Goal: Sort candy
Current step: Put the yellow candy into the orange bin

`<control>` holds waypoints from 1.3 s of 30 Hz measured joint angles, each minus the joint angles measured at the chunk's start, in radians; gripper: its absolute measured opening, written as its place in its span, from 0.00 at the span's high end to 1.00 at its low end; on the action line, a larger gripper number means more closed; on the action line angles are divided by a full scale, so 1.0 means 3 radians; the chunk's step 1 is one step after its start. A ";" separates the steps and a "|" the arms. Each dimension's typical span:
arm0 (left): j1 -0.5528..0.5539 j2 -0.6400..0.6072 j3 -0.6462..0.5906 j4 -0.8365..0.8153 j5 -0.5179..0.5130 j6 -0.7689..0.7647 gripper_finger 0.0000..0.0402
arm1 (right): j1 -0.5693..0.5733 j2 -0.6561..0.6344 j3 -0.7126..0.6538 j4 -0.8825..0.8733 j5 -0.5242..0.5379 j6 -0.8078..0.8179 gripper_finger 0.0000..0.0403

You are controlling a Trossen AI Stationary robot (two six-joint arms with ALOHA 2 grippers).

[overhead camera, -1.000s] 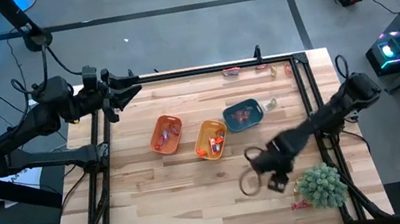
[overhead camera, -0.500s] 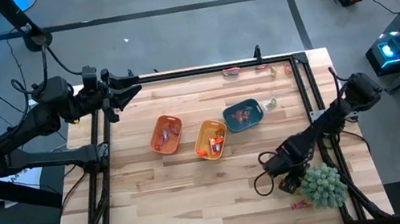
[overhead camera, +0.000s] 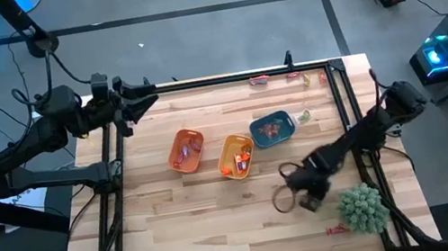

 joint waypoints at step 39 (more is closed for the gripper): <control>0.0000 0.0109 0.0003 0.0060 -0.0014 -0.0178 0.51 | -0.1814 0.1724 0.2470 0.2894 0.1036 -0.1432 0.84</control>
